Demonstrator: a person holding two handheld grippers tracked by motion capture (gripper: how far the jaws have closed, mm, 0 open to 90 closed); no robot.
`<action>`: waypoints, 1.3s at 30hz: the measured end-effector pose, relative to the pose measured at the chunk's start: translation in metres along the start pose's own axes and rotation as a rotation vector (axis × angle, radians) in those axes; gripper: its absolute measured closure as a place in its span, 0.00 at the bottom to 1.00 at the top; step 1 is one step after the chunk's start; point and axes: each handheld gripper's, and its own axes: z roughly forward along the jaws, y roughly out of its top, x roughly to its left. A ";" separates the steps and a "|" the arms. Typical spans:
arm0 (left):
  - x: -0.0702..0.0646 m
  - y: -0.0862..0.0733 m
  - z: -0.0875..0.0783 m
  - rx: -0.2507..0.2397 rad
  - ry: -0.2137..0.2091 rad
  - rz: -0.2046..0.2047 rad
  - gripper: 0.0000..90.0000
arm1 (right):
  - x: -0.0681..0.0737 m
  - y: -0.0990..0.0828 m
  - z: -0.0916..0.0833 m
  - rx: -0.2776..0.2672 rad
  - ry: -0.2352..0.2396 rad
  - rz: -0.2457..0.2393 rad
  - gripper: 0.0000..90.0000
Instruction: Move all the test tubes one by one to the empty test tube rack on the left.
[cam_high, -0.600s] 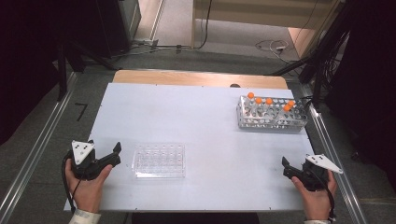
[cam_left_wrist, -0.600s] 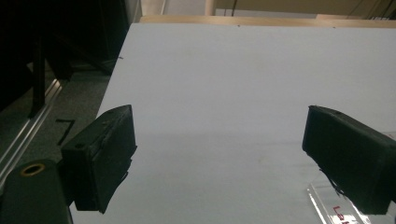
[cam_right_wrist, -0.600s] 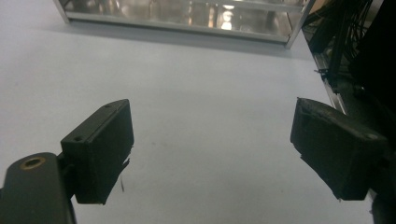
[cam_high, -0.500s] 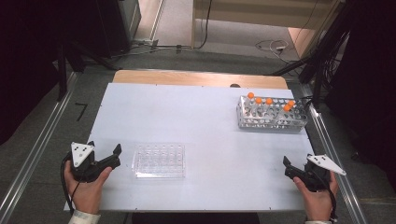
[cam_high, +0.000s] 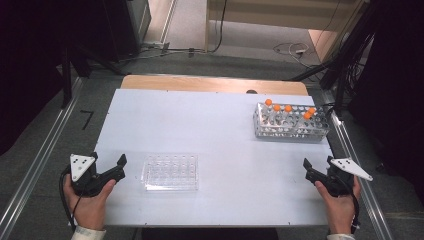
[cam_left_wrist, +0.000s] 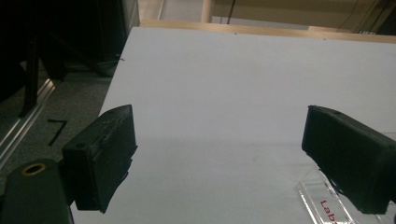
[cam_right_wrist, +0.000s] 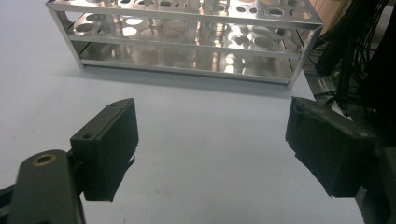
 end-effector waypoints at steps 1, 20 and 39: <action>0.000 0.000 0.000 -0.001 0.000 0.000 0.11 | 0.000 0.000 0.002 0.004 -0.003 0.001 0.18; 0.002 0.000 0.000 -0.017 0.005 -0.005 0.11 | 0.001 0.023 0.026 -0.016 0.021 0.013 0.19; 0.006 -0.001 0.000 -0.017 0.007 -0.020 0.11 | 0.001 0.058 0.062 -0.061 0.019 0.028 0.35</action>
